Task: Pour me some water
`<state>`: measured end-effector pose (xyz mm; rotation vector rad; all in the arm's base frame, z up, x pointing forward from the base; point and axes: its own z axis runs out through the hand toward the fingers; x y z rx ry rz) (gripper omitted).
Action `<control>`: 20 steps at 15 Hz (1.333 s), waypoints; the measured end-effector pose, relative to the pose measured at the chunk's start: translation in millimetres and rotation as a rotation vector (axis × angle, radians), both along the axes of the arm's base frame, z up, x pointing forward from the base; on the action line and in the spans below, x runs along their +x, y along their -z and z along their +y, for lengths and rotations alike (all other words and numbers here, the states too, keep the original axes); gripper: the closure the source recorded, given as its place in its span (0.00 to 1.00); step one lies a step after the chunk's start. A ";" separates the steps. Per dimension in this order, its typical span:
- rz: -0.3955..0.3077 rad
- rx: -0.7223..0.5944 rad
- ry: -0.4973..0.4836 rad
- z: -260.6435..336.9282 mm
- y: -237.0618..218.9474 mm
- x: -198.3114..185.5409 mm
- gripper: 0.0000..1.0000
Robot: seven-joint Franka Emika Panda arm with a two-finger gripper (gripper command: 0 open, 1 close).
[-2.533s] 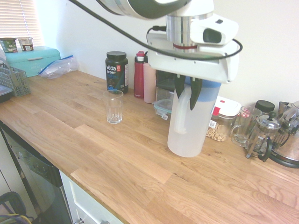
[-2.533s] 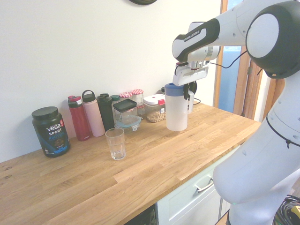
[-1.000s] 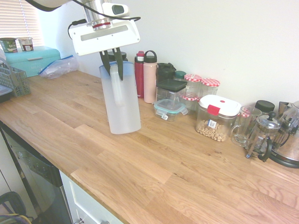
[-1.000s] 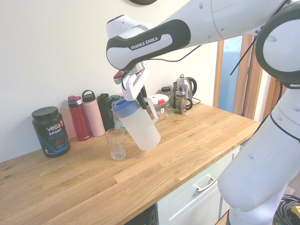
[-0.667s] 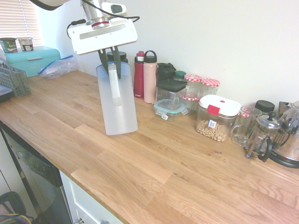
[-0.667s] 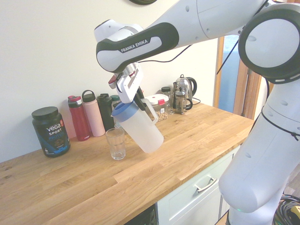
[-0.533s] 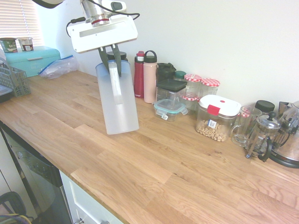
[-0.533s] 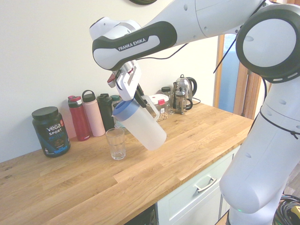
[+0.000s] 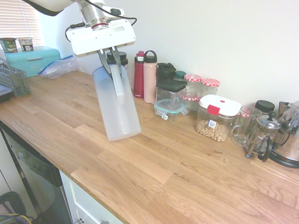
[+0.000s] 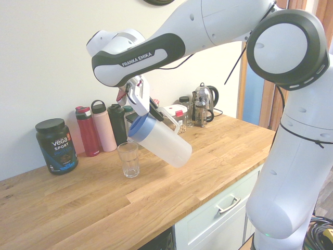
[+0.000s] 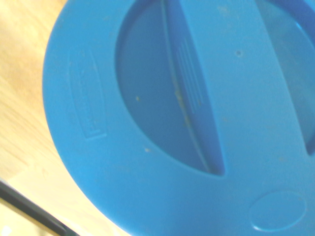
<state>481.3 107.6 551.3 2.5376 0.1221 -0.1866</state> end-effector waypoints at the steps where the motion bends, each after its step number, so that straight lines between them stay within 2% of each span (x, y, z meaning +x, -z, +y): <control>1: 0.010 -0.022 -0.012 2.7 2.0 1.1 1.00; 9: 0.151 -0.141 -0.130 0.4 11.6 4.0 1.00; 13: 0.158 -0.169 -0.145 2.9 18.3 9.7 1.00; 20: 0.130 -0.195 -0.158 18.6 29.5 31.7 1.00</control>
